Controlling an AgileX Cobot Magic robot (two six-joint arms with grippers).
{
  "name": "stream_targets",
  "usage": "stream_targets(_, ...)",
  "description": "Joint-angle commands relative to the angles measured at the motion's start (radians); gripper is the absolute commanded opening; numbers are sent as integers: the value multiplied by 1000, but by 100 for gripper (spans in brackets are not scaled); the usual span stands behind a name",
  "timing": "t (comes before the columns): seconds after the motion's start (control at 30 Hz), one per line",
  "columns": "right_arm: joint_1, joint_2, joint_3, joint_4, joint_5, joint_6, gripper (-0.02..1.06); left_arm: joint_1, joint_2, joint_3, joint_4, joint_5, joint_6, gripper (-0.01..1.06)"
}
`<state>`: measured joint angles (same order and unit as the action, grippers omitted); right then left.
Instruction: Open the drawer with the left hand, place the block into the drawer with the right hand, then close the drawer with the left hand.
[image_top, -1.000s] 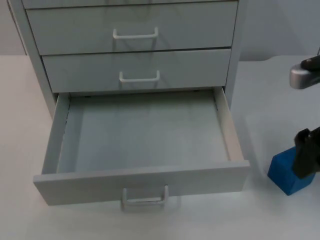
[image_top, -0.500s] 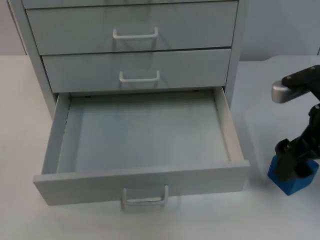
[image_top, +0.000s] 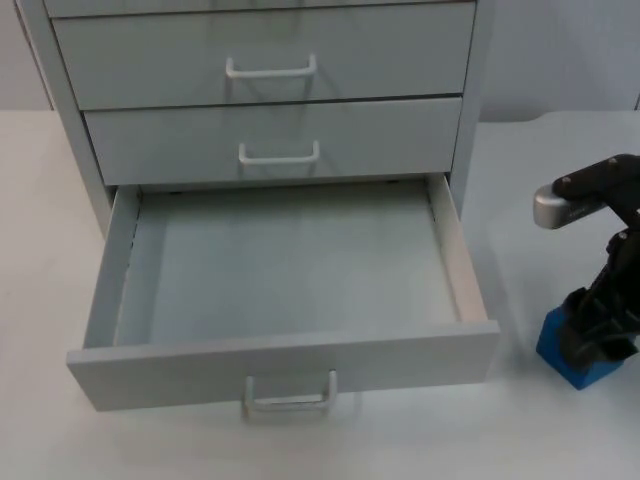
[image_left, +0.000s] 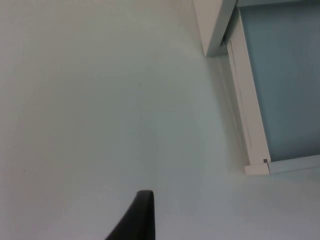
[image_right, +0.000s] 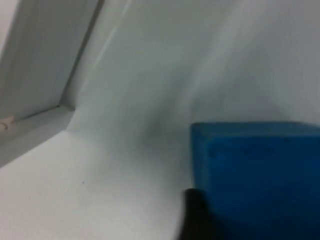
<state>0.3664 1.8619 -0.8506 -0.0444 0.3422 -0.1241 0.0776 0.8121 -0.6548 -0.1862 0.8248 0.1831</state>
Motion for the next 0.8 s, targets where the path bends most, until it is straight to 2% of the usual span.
stream_targets(0.0,6,-1,-6,-5,7,3,41,5,-7,3,-9,-10,-5,105)
stream_targets(0.03,6,-3,-6,-5,12,3,29,5,-7,3,-9,-10,-5,105)
stream_targets(0.07,6,-3,-6,-5,12,3,29,5,-7,3,-9,-10,-5,105)
stream_targets(0.13,6,-12,-6,-5,31,7,4,5,-7,3,-9,-10,-5,105)
stream_targets(0.17,6,-23,-6,-5,41,9,0,5,-7,3,-9,-10,-5,105)
stream_targets(0.4,6,-162,-6,-5,140,14,0,5,-6,3,-9,-10,-5,105)
stream_targets(0.53,6,-296,-6,-5,208,60,0,5,-6,3,-11,-12,-5,105)
stream_targets(0.77,6,-407,-6,-3,230,149,0,5,-6,3,-11,-15,-5,105)
